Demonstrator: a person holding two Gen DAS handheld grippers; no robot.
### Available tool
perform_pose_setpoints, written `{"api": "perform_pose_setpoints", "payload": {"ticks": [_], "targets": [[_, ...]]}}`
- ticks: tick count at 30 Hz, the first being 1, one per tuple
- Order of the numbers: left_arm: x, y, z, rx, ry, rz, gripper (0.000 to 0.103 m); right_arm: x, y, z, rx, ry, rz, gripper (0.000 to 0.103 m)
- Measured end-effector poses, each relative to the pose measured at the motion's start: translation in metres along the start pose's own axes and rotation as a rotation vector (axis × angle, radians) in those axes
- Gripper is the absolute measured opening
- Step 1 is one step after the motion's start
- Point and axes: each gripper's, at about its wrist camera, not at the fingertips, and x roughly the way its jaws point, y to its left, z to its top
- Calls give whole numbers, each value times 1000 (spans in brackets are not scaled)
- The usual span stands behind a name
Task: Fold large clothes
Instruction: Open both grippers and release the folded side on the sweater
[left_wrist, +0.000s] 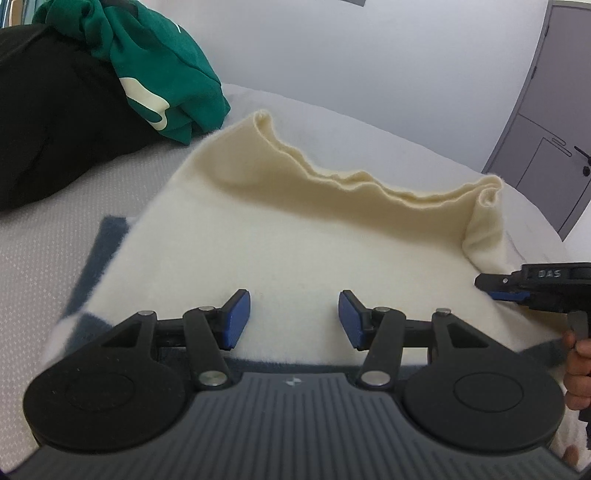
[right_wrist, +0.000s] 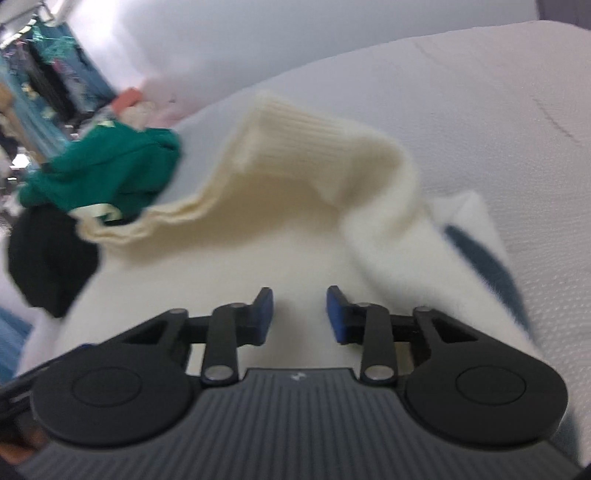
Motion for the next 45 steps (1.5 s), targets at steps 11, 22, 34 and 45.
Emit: {"api": "perform_pose_setpoints", "payload": {"ticks": [11, 22, 34, 45], "targets": [[-6, 10, -2, -39, -52, 12, 59, 2, -58, 24, 96, -131, -140, 25], [7, 13, 3, -22, -27, 55, 59, 14, -72, 39, -20, -170, -187, 18], [13, 11, 3, -10, -30, 70, 59, 38, -78, 52, 5, -155, -197, 18], [-16, 1, -2, -2, -42, 30, 59, -19, -23, 28, -158, -197, -160, 24]]}}
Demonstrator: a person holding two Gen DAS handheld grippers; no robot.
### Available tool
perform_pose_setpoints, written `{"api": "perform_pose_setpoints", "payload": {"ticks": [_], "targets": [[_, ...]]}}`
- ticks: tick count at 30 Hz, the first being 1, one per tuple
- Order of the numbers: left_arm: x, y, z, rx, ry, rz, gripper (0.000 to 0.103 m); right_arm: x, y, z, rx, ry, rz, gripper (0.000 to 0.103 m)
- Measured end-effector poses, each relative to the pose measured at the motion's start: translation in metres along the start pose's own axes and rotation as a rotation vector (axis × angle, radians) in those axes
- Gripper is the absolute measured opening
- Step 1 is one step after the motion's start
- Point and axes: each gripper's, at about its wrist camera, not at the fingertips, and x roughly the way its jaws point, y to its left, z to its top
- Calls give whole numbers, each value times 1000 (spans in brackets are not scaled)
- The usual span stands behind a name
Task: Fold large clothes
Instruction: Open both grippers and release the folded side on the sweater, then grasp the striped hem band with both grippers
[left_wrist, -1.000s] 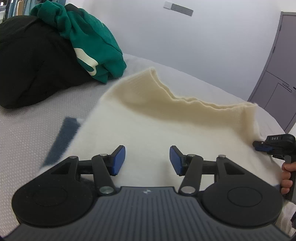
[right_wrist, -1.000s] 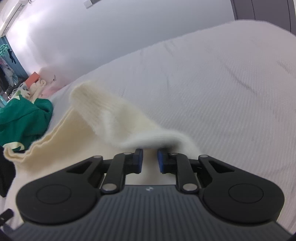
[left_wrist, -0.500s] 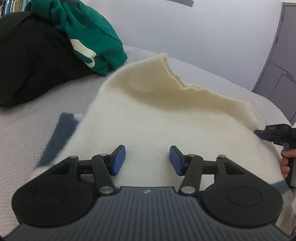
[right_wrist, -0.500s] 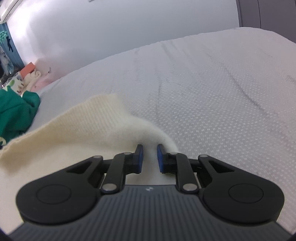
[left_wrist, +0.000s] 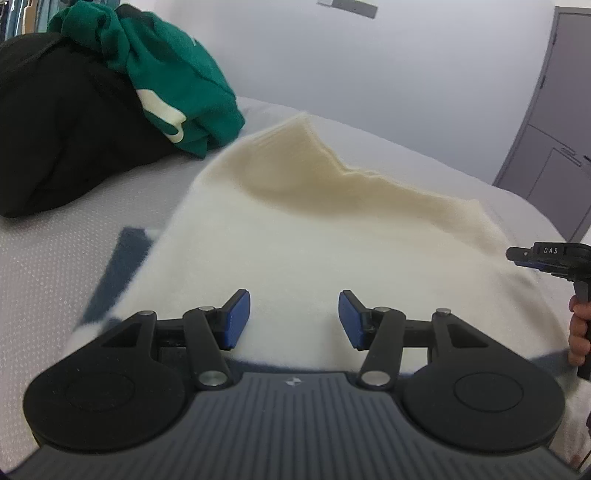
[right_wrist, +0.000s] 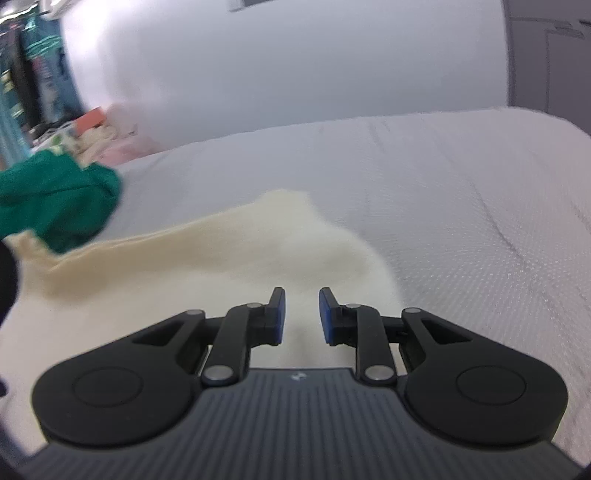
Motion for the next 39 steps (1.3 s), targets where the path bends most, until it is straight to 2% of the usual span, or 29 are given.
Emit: {"api": "perform_pose_setpoints", "payload": {"ticks": [6, 11, 15, 16, 17, 19, 21, 23, 24, 25, 31, 37, 39], "targets": [[-35, -13, -8, 16, -28, -51, 59, -60, 39, -21, -8, 1, 107, 24], [-62, -23, -16, 31, -51, -76, 59, -101, 70, -54, -78, -22, 136, 24], [-77, -30, -29, 26, -39, -94, 59, -124, 72, -73, -24, 6, 177, 24], [-80, -31, -33, 21, -31, -101, 59, -126, 69, -77, 1, 16, 183, 31], [-81, -31, -38, 16, -20, -108, 59, -126, 70, -77, 30, 28, 195, 43], [-80, -32, -43, 0, 6, -105, 62, -132, 68, -85, 86, 46, 221, 56], [-77, -31, -47, -20, 30, -100, 67, -132, 63, -91, 136, 68, 243, 60], [-73, -28, -47, -37, 46, -97, 76, -127, 56, -94, 209, 94, 270, 75], [-70, -26, -47, -53, 54, -94, 78, -124, 55, -98, 254, 108, 285, 89], [-68, -23, -46, -67, 60, -94, 81, -119, 50, -100, 306, 128, 306, 94], [-53, -6, -46, -193, 108, -126, 91, -81, 25, -120, 602, 283, 394, 93], [-39, 7, -48, -300, 146, -145, 94, -45, 9, -132, 866, 343, 428, 95], [-35, 12, -50, -331, 156, -154, 94, -35, 7, -134, 916, 356, 420, 95]]}}
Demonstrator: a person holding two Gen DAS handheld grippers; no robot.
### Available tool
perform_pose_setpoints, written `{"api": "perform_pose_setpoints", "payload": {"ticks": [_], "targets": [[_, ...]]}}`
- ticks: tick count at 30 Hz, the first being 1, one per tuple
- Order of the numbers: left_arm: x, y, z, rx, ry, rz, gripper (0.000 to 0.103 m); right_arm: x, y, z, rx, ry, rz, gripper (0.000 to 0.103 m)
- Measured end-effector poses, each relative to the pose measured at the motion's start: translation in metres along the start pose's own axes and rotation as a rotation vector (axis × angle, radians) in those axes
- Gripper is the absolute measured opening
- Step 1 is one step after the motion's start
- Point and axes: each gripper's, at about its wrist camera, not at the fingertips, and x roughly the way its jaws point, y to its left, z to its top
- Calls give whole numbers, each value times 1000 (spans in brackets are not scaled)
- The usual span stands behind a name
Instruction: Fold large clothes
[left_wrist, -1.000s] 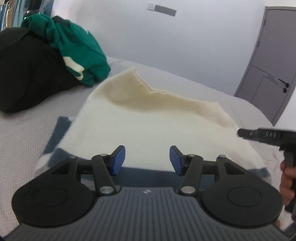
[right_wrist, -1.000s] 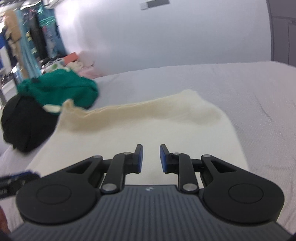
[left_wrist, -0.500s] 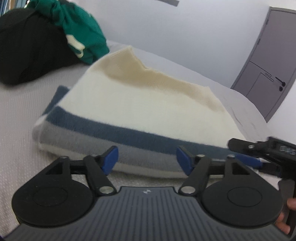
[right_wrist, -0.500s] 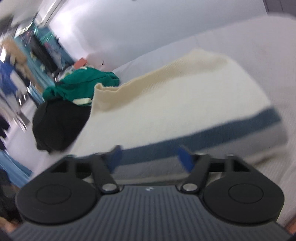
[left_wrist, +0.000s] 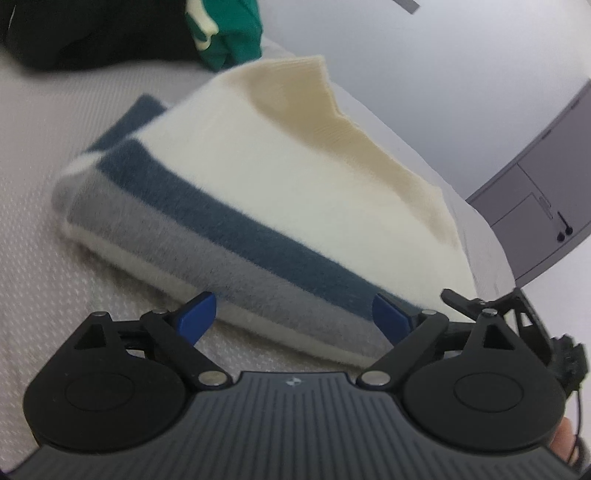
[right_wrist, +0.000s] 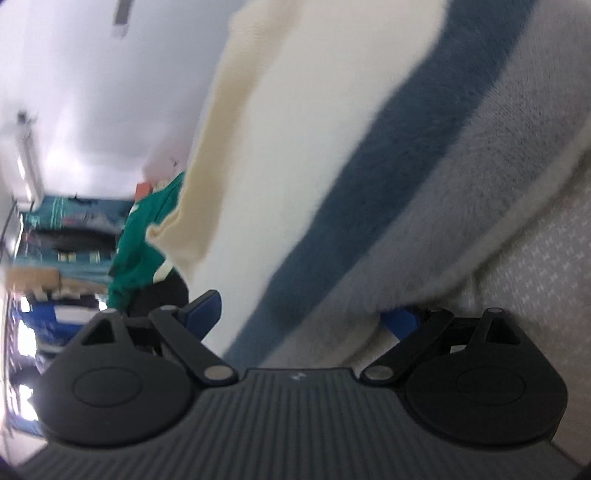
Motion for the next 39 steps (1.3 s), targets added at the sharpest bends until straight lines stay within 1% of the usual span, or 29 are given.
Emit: {"api": "perform_pose_setpoints", "payload": {"ticks": [3, 6, 8, 11, 12, 14, 15, 19, 21, 22, 23, 24, 27, 29, 30, 32, 35, 37, 39], "targets": [[3, 6, 0, -47, 12, -15, 95, 7, 0, 3, 31, -9, 0, 95], [6, 13, 0, -96, 26, -33, 95, 9, 3, 0, 23, -18, 10, 96], [9, 17, 0, -133, 41, -45, 95, 8, 5, -2, 1, -20, 27, 96], [14, 25, 0, -192, 52, -73, 95, 3, 11, -5, -20, -33, 81, 96], [17, 30, 0, -233, 59, -102, 95, -2, 9, -5, -24, -38, 98, 96], [27, 43, -2, -353, 94, -190, 95, -5, 12, -4, -32, -45, 132, 96], [31, 48, -4, -400, 99, -214, 95, -5, 13, -3, -33, -46, 140, 96], [45, 64, -8, -545, 80, -290, 94, -5, 12, -4, -32, -46, 142, 96], [51, 69, -8, -588, 74, -289, 93, -2, 12, -6, -29, -43, 132, 96], [55, 69, -7, -589, 76, -277, 92, -1, 11, -6, -25, -37, 122, 95], [59, 67, -4, -572, 86, -257, 88, -1, 8, -7, -16, -30, 115, 95], [62, 64, -3, -547, 87, -237, 86, -1, 4, -8, -8, -23, 116, 95], [63, 57, -2, -527, 66, -208, 79, 6, 2, -10, -5, 10, 103, 95], [64, 58, -1, -529, 62, -190, 65, 9, 2, -11, -5, 22, 95, 95], [64, 58, -2, -528, 58, -181, 62, 11, 2, -11, -2, 27, 93, 95], [62, 55, -1, -507, 46, -164, 52, 15, 1, -11, 15, 41, 96, 95], [53, 45, -3, -448, 13, -143, 45, 18, -5, -9, 60, 59, 110, 94], [52, 37, -3, -419, -1, -135, 43, 19, -5, -8, 65, 61, 107, 93], [49, 33, -8, -408, -8, -134, 42, 15, -6, -7, 64, 37, 89, 93]]}}
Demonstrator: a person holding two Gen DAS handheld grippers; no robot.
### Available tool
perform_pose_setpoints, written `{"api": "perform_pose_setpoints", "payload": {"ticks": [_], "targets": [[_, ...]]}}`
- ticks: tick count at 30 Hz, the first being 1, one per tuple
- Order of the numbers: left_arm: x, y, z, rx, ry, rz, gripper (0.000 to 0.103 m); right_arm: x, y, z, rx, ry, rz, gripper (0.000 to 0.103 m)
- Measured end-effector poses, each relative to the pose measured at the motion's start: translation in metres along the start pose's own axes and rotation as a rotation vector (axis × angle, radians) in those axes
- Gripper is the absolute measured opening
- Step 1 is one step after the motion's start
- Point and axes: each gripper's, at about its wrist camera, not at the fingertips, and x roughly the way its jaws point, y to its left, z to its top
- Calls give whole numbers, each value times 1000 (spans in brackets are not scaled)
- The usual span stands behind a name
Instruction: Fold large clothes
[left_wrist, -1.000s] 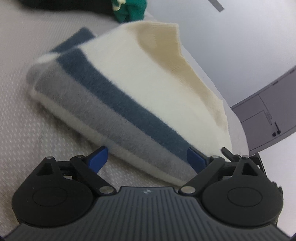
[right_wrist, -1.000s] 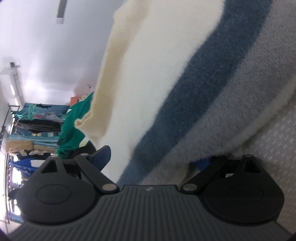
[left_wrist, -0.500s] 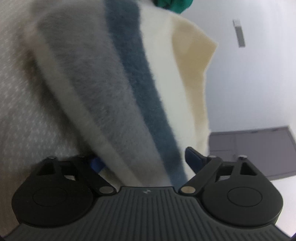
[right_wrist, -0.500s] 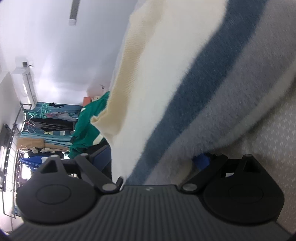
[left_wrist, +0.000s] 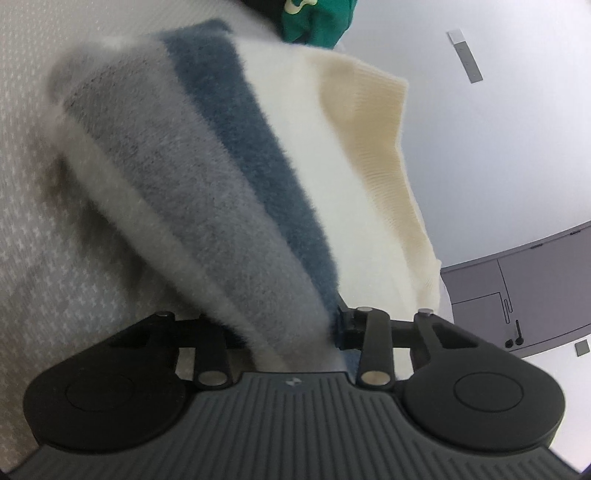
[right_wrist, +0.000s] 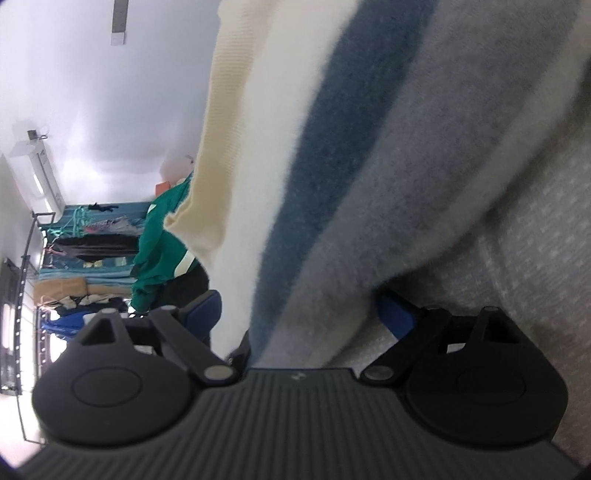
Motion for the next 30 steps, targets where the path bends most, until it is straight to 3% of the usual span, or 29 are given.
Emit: {"api": "perform_pose_setpoints", "payload": {"ticks": [6, 8, 11, 16, 21, 25, 29, 30], "targets": [[-2, 4, -1, 4, -9, -5, 41, -27, -6, 14, 57, -149, 0, 91], [2, 5, 2, -3, -8, -7, 41, -33, -8, 15, 68, -180, -19, 81], [-11, 13, 9, 0, -10, -9, 41, -41, -11, 18, 88, -223, -49, 75], [-14, 14, 10, -1, -16, -13, 41, -59, -9, 18, 56, -331, -137, 75], [-16, 12, 8, 11, -24, -11, 41, -75, -14, 23, 92, -414, -150, 73], [-18, 7, 5, 36, -37, 2, 41, -77, -28, 32, 139, -403, -126, 74], [-23, 2, 5, 64, -59, 4, 39, -76, -18, 34, 89, -389, -137, 47], [-25, 0, 5, 80, -69, 4, 39, -74, -12, 33, 77, -389, -124, 45]]}}
